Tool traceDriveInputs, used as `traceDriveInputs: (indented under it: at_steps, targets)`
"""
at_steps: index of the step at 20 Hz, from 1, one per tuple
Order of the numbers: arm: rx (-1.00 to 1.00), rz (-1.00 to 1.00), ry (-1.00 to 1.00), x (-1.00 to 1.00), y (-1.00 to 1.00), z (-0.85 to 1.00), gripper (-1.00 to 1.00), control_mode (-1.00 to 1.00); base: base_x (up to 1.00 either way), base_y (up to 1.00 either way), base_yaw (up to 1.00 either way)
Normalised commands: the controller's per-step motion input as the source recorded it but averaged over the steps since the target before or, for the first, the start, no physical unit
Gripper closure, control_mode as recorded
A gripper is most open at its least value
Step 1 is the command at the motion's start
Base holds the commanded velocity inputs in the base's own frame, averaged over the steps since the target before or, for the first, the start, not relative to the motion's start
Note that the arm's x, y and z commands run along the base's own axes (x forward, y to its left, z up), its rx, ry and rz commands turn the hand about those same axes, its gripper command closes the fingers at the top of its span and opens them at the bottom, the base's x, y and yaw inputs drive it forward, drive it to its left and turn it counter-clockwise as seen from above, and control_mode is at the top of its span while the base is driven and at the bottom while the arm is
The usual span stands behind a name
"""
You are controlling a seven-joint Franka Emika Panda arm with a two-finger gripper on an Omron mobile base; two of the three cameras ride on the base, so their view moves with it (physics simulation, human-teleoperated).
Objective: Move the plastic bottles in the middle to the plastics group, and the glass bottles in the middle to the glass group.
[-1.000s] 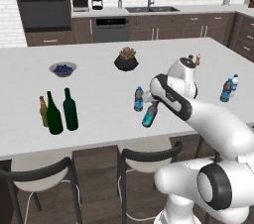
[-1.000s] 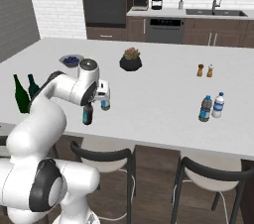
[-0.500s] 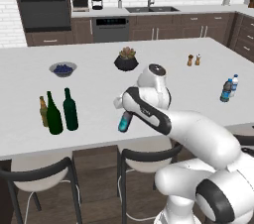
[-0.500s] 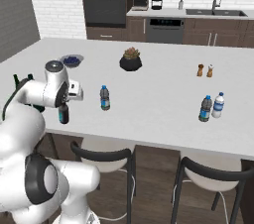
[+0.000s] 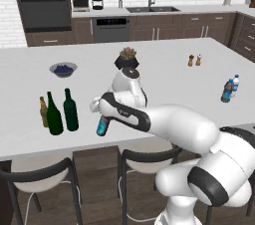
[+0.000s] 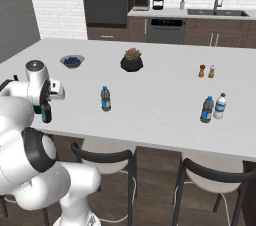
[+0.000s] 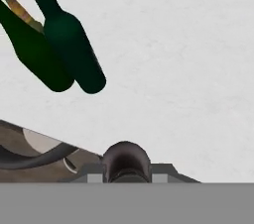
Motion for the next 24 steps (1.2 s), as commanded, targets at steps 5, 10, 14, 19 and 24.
traceDriveInputs:
  at_steps: [5, 10, 14, 19, 24]
  targets:
    - [0.01, 0.11, 0.00, 0.20, 0.31, -0.03, 1.00, -1.00, 0.00, 0.00, 0.00]
    - [0.00, 0.08, 0.00, 0.13, 0.18, -0.19, 1.00, -1.00, 0.00, 0.00, 0.00]
    - [0.00, 0.05, -0.02, 0.19, 0.27, -0.19, 1.00, -1.00, 0.00, 0.00, 0.00]
    - [0.00, 0.04, -0.07, 0.13, 0.31, -0.19, 1.00, -1.00, 0.00, 0.00, 0.00]
    - [0.00, 0.00, -0.01, 0.02, 0.34, -0.30, 1.00, -1.00, 0.00, 0.00, 0.00]
